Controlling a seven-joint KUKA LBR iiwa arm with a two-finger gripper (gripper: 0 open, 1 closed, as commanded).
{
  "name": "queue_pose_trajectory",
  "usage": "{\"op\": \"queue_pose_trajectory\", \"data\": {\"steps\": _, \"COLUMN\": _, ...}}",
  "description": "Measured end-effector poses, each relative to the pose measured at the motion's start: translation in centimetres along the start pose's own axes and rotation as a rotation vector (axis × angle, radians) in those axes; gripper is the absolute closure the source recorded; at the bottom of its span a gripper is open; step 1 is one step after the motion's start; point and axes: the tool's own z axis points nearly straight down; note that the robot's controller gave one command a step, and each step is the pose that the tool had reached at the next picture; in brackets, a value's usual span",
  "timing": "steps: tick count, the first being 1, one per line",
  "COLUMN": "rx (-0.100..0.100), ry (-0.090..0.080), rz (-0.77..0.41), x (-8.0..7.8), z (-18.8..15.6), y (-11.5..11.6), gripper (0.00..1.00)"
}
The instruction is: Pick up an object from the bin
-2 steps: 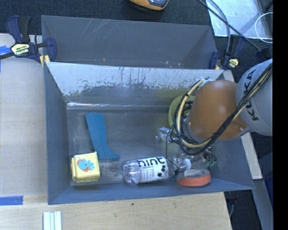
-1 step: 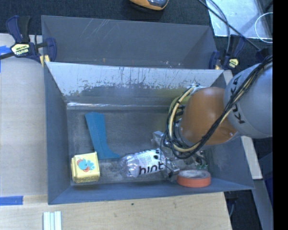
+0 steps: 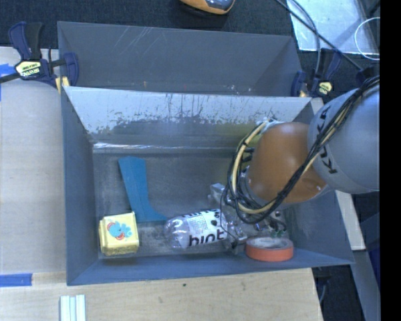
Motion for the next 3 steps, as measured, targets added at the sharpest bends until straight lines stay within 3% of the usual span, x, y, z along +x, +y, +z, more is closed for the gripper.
{"op": "queue_pose_trajectory", "data": {"steps": 1, "rx": 0.007, "ry": -0.013, "rz": -0.13, "x": -2.7, "z": -8.4, "y": -5.0, "gripper": 0.0}}
{"op": "queue_pose_trajectory", "data": {"steps": 2, "rx": -0.009, "ry": 0.014, "rz": -0.033, "x": -0.1, "z": -0.2, "y": 2.9, "gripper": 0.0}}
{"op": "queue_pose_trajectory", "data": {"steps": 3, "rx": 0.007, "ry": -0.016, "rz": -0.119, "x": -2.9, "z": -1.3, "y": -2.3, "gripper": 0.0}}
